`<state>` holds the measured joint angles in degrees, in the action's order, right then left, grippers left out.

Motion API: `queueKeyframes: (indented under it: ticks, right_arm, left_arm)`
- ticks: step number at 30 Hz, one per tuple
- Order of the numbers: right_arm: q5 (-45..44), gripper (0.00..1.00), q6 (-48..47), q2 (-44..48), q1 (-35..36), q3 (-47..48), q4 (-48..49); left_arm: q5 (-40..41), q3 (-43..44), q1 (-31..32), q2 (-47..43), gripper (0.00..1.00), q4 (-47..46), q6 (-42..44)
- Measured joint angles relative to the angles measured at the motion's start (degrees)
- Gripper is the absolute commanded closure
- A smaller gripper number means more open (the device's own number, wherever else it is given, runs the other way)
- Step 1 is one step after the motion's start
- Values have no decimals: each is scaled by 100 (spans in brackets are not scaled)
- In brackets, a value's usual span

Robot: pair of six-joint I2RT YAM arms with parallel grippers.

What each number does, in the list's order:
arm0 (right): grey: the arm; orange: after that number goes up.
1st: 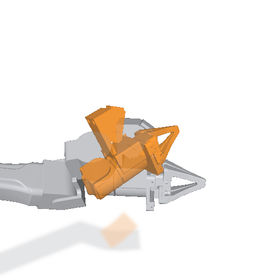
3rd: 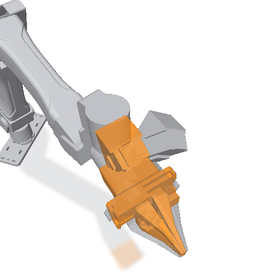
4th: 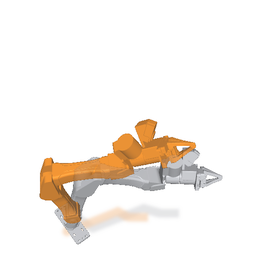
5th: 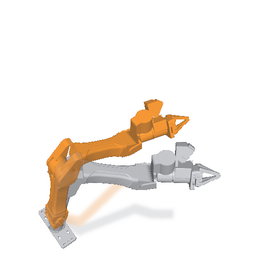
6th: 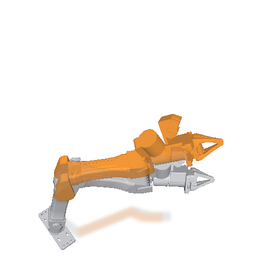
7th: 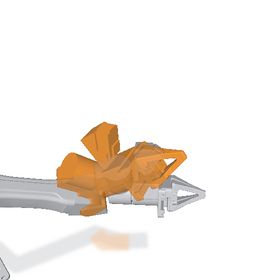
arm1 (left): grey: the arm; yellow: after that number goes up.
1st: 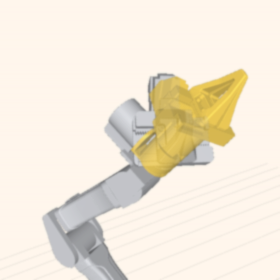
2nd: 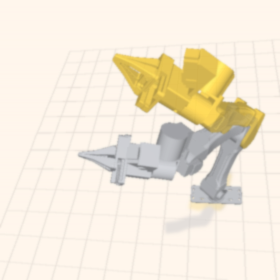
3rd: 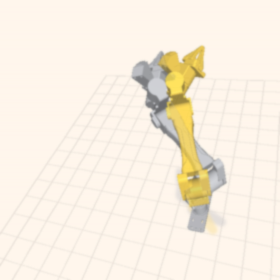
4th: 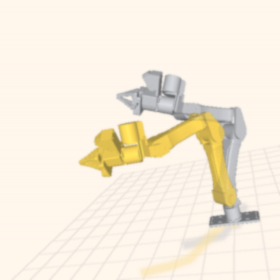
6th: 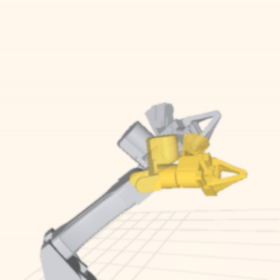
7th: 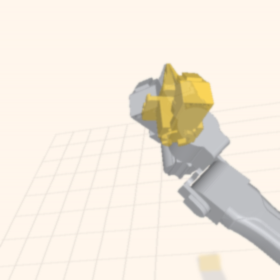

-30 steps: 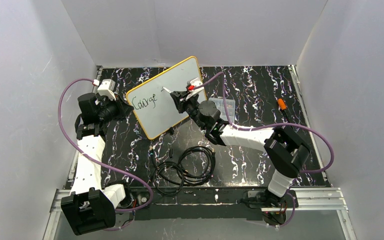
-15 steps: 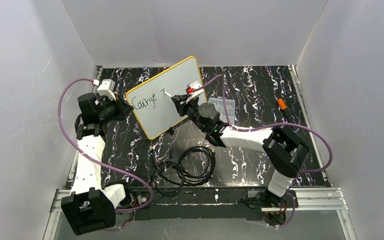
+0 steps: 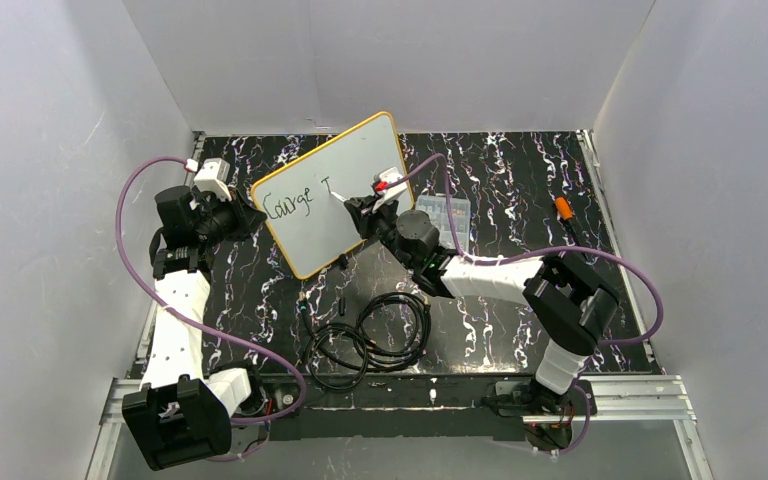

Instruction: Write a sentence on the whiteboard

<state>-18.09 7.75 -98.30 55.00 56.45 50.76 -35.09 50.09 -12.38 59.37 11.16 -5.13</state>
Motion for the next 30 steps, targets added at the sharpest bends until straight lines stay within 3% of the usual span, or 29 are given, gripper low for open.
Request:
queueKeyframes:
  ticks: [30]
  right_arm:
    - [-433,99,-330,120,59,-74,-66]
  left_arm:
    - [-11,0,15,-2,100,-2,-4]
